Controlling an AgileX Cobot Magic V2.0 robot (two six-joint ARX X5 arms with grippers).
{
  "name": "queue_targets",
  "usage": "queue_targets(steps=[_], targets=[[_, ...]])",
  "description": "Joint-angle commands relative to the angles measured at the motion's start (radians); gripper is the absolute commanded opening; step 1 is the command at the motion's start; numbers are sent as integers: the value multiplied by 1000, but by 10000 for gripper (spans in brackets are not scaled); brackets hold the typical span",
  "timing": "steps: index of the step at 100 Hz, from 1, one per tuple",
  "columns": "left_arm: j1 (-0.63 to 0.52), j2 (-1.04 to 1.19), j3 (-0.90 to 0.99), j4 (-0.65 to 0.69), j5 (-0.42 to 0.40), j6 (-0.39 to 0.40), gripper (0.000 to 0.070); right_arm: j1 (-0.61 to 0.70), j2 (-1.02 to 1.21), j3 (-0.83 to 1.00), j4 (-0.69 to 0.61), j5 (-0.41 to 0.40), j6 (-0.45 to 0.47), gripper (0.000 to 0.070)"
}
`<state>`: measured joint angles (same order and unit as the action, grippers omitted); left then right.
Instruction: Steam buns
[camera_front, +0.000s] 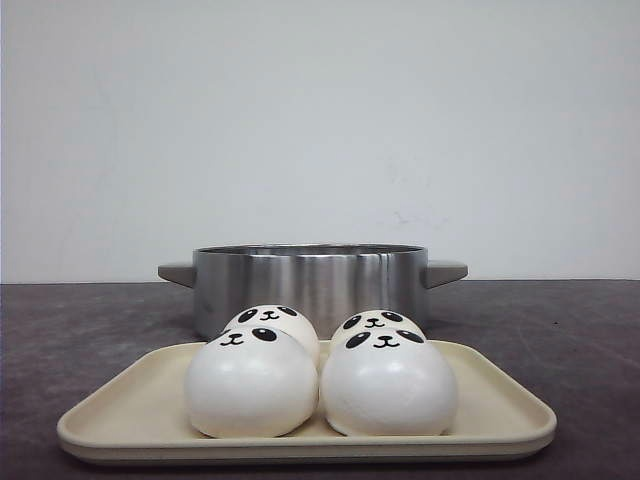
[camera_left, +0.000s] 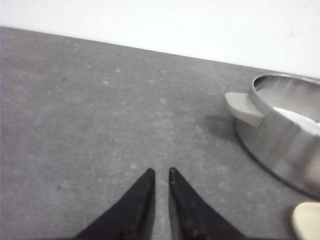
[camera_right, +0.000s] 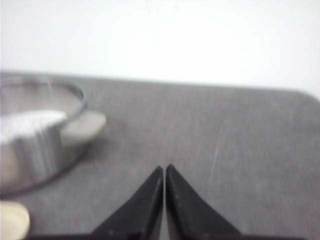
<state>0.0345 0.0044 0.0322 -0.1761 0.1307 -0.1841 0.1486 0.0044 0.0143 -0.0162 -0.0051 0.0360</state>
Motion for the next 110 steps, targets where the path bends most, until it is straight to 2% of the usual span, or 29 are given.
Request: queue_targets(steps=[1,13,19,28,44,64,75,79,81,83,86,91,95,97,101,110], targets=[[1,-1,-11,-17,9,-139,0,-1,-1,-2,63,-3,46,9],[1,-1,26,-12,42,-307,0,-1,-1,12,155,-8,200,8],[1,0,61,-12,64,-328,3,0,0,55,130,-34,239,8],[1,16,140,-15,84,-325,4,-1,17,158,26,-79,241,7],[1,143,354,-24,93,-240,4,0,154,407,-185,-121,204,7],[0,397,674,-98,193,-83,4,0,359,716,-319,-212,143,7],[0,503,801,-129,221,-60,7,0,432,840,-401,-218,132,8],[0,528,831,-138,222,-60,48,0,450,867,-419,-237,132,13],[0,538,843,-143,222,-60,84,0,457,877,-425,-251,132,37],[0,547,853,-147,222,-61,129,0,463,884,-428,-265,132,92],[0,558,861,-148,222,-60,212,0,469,891,-430,-290,134,231],[-1,564,862,-148,222,-60,372,0,475,895,-429,-340,141,510],[-4,565,862,-159,222,-60,462,0,482,895,-429,-373,154,644],[-6,564,862,-166,222,-61,491,0,486,895,-431,-390,166,670],[-13,564,862,-180,222,-63,517,0,496,895,-435,-420,186,676],[-40,562,862,-216,222,-63,517,1,528,896,-434,-443,216,676]])
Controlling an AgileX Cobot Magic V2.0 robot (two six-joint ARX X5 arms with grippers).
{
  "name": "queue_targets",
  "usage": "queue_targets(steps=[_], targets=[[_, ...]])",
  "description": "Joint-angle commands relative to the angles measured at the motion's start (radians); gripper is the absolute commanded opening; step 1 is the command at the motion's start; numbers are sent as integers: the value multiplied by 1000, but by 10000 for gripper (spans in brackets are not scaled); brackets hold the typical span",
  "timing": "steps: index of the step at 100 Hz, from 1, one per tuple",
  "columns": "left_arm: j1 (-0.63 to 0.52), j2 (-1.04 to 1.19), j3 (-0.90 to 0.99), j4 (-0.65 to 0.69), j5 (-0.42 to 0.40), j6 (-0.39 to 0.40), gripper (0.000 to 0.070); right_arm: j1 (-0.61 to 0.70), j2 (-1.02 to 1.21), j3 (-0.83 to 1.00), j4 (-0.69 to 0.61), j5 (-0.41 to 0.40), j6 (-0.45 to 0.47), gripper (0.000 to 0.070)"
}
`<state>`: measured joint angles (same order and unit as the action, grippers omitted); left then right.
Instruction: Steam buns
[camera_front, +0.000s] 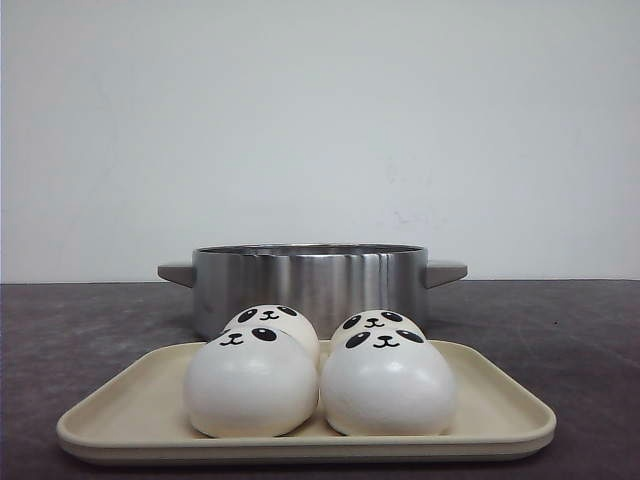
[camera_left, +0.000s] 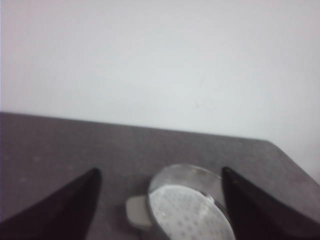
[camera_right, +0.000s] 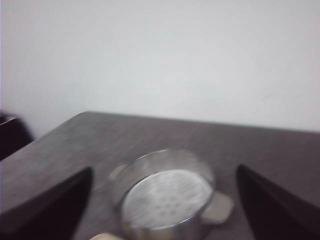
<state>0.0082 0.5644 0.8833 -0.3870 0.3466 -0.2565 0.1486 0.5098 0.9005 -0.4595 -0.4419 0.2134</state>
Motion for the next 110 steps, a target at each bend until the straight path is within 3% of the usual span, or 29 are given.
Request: queue_targets(steps=[1,25,56,75,84,110], targets=[[-18,2,11,-7,6,10,517,1,26,10,10,-2,39,676],[-140,11,11,-27,6,10,516,101,183,58,-18,105,71,676],[-220,26,11,-71,-11,14,516,468,560,243,-238,365,94,675],[-247,23,11,-74,-13,17,515,559,789,308,-338,341,195,670],[-261,23,11,-85,-13,17,515,572,883,308,-358,330,234,590],[-296,23,11,-160,-13,13,515,566,1105,308,-317,341,243,569]])
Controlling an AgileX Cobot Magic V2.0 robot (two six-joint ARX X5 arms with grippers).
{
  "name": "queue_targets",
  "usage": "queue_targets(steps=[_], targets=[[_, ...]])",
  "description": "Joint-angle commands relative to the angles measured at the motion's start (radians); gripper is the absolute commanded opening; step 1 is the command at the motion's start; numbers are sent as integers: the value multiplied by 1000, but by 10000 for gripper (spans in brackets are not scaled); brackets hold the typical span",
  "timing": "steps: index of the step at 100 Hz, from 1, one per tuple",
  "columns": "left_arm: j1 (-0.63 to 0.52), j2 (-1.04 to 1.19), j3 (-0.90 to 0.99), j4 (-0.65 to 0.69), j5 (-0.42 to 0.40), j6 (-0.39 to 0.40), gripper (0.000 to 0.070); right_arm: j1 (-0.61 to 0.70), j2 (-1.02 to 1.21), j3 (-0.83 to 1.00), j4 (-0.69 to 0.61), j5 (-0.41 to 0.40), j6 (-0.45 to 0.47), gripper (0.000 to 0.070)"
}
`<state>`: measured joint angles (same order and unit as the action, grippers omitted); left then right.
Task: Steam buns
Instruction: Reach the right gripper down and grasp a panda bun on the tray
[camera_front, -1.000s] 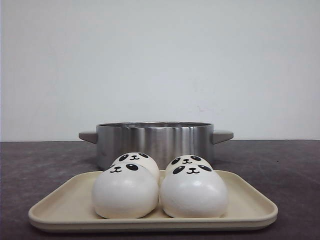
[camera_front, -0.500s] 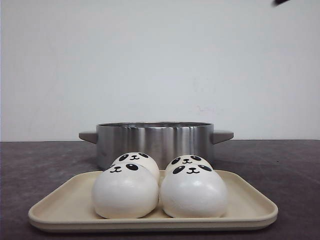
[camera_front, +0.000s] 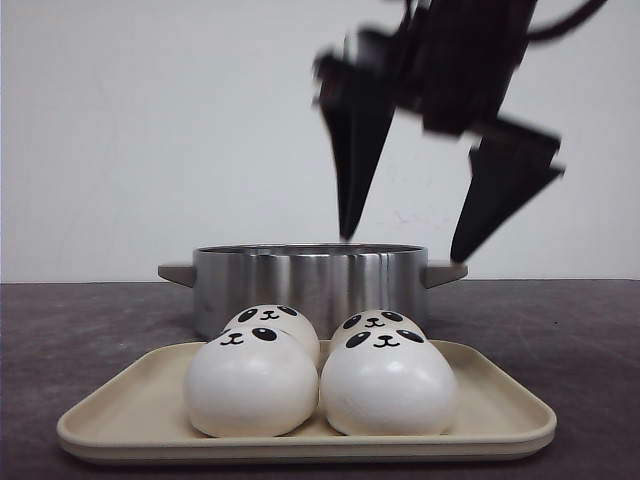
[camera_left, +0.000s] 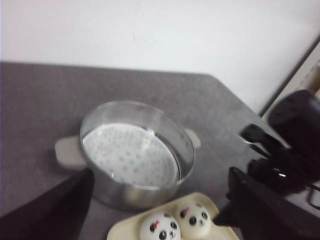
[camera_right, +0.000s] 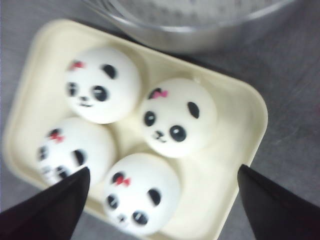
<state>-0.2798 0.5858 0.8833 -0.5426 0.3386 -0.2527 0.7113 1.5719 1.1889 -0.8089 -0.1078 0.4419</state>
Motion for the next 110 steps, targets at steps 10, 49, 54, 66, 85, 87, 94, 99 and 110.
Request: queue_targets(steps=[10,49,54,66,85,87,94,99,110], targets=[[-20,2,11,-29,-5,2,515,2,106,20,95,7,15,558],[-44,2,11,-49,-5,2,515,-3,227,20,118,20,46,357],[-44,2,11,-49,-5,2,515,-3,227,20,123,38,49,325],[-44,2,11,-49,-5,2,515,-7,227,20,126,36,47,133],[-44,2,11,-49,-5,2,515,-5,211,20,117,22,18,9],[-44,2,11,-49,-5,2,515,-4,199,20,114,11,18,9],[-44,2,11,-49,-5,2,515,4,141,24,108,-40,-3,9],[-45,2,11,-48,-5,2,515,18,89,32,97,-82,-15,9],[-45,2,11,-39,-7,2,515,46,-19,91,34,-154,-43,9]])
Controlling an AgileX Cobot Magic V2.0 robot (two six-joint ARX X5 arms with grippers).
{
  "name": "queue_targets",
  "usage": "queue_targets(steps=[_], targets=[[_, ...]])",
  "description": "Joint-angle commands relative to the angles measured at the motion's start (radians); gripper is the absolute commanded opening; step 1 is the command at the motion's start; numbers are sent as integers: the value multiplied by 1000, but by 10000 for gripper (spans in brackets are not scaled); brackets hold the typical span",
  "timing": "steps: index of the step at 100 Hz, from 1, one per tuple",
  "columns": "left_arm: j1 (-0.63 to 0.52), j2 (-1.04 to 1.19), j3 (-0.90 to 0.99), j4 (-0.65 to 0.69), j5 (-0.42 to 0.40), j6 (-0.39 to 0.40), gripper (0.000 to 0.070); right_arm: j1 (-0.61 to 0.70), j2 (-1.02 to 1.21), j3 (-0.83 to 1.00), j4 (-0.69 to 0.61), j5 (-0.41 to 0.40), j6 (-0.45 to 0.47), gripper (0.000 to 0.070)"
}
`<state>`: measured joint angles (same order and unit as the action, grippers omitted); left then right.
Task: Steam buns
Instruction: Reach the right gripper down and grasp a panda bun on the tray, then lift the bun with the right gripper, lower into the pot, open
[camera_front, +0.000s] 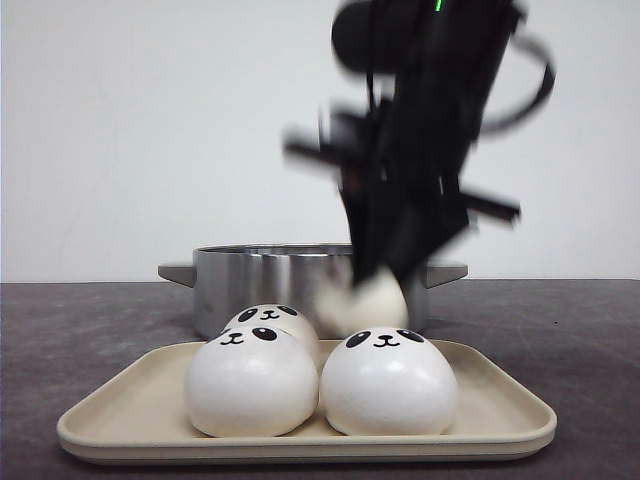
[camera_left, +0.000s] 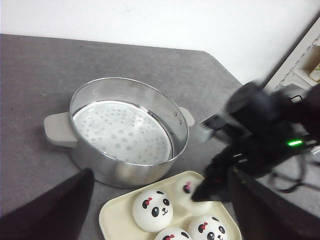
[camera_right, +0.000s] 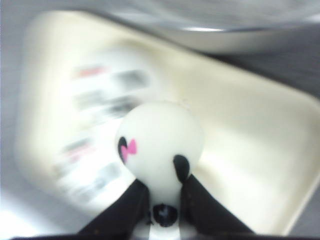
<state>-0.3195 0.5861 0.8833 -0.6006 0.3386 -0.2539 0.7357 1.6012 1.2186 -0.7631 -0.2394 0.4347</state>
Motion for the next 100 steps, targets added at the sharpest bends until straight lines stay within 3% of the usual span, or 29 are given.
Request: queue_targets(steps=[1,10,25,46,63,89,100], targets=[[-5,2,11,21,-7,3,515,23,-57,70,-18,-22,-36,9],[-6,2,11,38,-17,3,515,34,-123,159,-18,18,-43,9],[-11,2,11,61,-33,3,515,21,-140,358,48,165,-74,8],[-13,3,11,61,-33,3,515,-61,-1,580,79,162,-130,7],[-13,3,11,61,-33,3,515,-113,139,614,86,176,-149,7],[-13,3,11,61,-33,3,515,-154,385,614,105,298,-185,7],[-13,3,11,52,-33,3,515,-170,467,614,113,313,-185,7]])
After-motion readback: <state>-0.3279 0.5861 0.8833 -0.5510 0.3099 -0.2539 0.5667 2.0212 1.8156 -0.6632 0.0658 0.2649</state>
